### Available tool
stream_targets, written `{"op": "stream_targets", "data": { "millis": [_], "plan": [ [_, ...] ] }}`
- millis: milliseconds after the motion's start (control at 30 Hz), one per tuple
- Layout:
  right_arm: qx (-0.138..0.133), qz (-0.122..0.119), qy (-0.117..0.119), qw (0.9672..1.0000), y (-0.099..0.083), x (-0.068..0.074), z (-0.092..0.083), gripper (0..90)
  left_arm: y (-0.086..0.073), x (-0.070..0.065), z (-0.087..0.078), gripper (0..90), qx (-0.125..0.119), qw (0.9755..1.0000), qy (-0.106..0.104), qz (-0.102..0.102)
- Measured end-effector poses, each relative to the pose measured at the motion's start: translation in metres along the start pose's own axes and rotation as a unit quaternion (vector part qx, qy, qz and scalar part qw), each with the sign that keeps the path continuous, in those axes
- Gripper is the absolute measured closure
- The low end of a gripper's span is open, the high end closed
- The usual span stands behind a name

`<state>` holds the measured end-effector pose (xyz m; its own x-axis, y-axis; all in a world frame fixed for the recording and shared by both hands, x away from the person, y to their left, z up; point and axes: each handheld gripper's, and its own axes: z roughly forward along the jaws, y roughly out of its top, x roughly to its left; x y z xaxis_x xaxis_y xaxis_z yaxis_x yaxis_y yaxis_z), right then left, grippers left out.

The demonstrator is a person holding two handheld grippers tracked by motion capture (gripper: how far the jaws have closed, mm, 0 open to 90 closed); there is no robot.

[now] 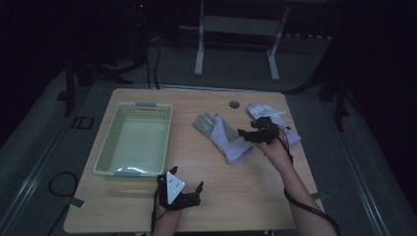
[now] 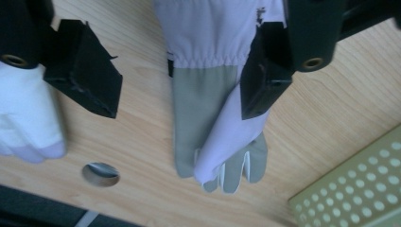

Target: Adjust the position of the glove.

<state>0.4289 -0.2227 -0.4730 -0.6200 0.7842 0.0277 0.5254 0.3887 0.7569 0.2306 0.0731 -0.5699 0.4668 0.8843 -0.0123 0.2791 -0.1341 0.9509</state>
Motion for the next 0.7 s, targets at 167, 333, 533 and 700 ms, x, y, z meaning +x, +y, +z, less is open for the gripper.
{"op": "stream_targets", "data": {
  "millis": [167,333,533,700],
  "plan": [
    [0.013,-0.006,0.004,0.9999,0.000,0.002,0.018,34.0,0.000,0.001,0.000,0.9,0.000,1.0000,0.000,-0.002],
    [0.045,-0.019,0.004,0.9988,-0.005,0.006,0.043,38.9,0.000,0.000,0.000,0.9,0.000,1.0000,-0.001,-0.001],
    [0.063,-0.037,0.006,0.9973,-0.009,0.008,0.061,45.8,0.000,0.000,0.000,0.8,0.000,1.0000,-0.001,-0.001],
    [0.071,-0.053,0.005,0.9961,-0.009,0.010,0.071,45.8,0.000,0.000,0.000,0.9,0.000,1.0000,-0.002,-0.001]
  ]
}}
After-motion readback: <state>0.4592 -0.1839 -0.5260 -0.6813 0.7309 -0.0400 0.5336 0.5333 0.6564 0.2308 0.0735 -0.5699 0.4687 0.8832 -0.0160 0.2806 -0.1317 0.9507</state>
